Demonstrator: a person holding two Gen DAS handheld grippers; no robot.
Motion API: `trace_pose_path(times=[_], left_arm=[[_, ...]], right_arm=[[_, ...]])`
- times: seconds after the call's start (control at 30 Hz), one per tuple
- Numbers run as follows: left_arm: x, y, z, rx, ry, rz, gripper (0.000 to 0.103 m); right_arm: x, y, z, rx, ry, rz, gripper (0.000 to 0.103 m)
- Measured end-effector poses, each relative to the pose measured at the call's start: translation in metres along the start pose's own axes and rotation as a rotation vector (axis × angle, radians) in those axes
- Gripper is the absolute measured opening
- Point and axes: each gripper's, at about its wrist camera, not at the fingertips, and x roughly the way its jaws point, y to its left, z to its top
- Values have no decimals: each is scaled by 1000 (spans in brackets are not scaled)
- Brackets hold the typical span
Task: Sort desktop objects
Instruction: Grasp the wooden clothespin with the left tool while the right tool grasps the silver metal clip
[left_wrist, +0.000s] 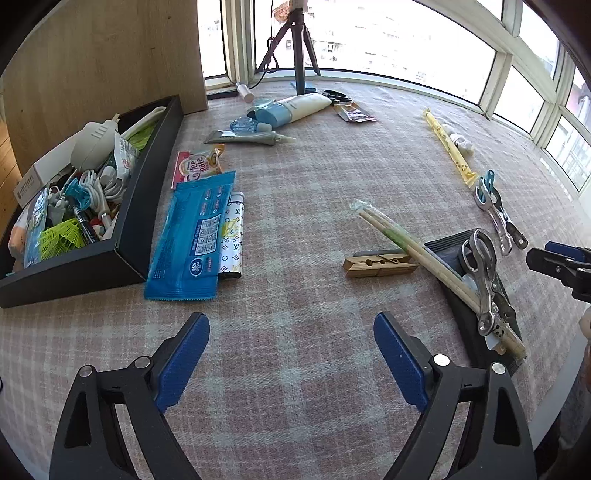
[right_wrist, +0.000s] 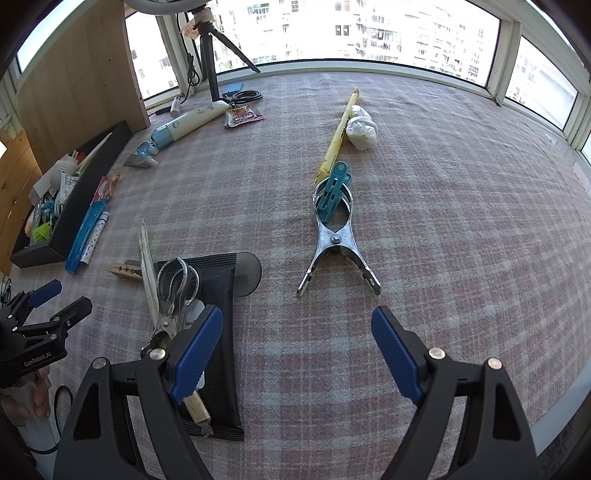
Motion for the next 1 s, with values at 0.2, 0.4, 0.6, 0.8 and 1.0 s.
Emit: trace_pose_path(times=[0.2, 0.4, 0.6, 0.8, 1.0], left_arm=[[-7, -13, 20, 166, 26, -75, 71], [7, -19, 34, 315, 91, -147, 55], [25, -34, 40, 453, 140, -190, 44], [37, -43, 46, 504, 169, -247, 42], [42, -44, 50, 511, 186, -291, 26]], right_arm=[[-2, 28, 13, -52, 44, 47, 61], [-1, 40, 18, -70, 69, 39, 51], [14, 53, 23, -48, 128, 30, 50], [30, 61, 25, -16, 175, 15, 50], [37, 68, 29, -7, 206, 17, 50]])
